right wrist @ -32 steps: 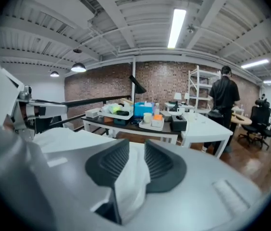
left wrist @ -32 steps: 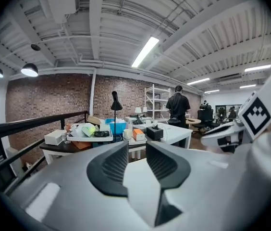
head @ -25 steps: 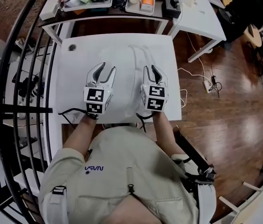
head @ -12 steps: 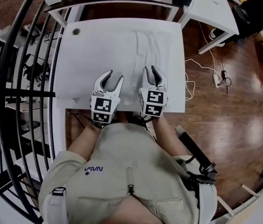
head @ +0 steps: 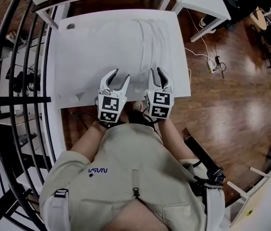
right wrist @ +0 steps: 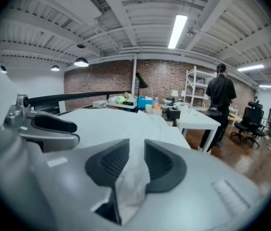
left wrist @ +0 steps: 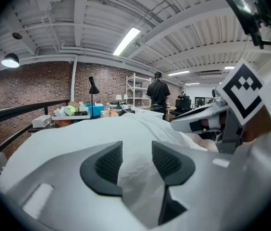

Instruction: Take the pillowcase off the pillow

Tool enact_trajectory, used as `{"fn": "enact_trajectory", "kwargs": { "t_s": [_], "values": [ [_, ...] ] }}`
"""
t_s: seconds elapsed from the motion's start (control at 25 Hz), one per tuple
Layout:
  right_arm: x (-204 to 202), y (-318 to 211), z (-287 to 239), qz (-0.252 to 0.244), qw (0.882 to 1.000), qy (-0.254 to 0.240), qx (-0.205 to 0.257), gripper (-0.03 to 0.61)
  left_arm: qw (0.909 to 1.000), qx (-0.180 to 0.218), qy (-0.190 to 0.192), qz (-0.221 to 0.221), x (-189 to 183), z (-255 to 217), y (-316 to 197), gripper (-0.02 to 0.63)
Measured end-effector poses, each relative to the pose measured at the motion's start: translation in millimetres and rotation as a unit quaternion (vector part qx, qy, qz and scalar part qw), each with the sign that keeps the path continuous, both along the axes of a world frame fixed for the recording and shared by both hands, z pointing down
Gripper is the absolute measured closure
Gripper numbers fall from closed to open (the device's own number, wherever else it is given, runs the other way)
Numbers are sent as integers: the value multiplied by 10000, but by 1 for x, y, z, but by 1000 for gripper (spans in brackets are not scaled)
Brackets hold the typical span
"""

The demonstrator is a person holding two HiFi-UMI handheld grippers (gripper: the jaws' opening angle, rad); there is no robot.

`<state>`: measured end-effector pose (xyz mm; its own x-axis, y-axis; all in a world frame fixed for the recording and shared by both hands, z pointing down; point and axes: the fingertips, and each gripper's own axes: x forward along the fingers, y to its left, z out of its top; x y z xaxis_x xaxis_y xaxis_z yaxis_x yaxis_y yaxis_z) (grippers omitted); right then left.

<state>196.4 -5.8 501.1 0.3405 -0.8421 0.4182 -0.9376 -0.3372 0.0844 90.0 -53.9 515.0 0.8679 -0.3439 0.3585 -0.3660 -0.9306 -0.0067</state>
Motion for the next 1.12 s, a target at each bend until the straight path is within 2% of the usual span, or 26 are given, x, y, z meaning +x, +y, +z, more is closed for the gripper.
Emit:
{"fn": "enact_trajectory", "kwargs": {
  "t_s": [0.16, 0.32, 0.44, 0.6, 0.8, 0.88, 0.96, 1.08, 1.12],
  "values": [
    [-21, 18, 17, -19, 9995, -98, -309, 480, 9998, -158, -79, 114, -6, 15, 9, 418],
    [-28, 21, 32, -167, 9980, -291, -527, 444, 9995, -62, -250, 154, -2, 21, 14, 390],
    [-33, 22, 51, -251, 9949, -591, -775, 405, 9988, -189, -444, 101, 4, 32, 14, 374],
    [-41, 26, 72, -501, 9896, -731, -1132, 404, 9964, -317, -787, -5, 11, 54, 15, 342],
    [-43, 22, 93, -855, 9824, -542, -1573, 416, 9925, -277, -1179, -143, 13, 74, 11, 340],
    [-36, 22, 91, -809, 9841, -408, -1525, 495, 9929, -229, -1131, -285, 12, 70, 7, 367],
    [-30, 22, 88, -755, 9862, -432, -1407, 534, 9934, -208, -1025, -463, 8, 58, 0, 417],
    [-22, 27, 80, -597, 9900, -467, -1187, 558, 9947, -54, -737, -721, 0, 36, -9, 577],
    [-18, 29, 75, -515, 9918, -445, -1086, 560, 9949, -13, -642, -778, -2, 30, -11, 600]
  ]
}}
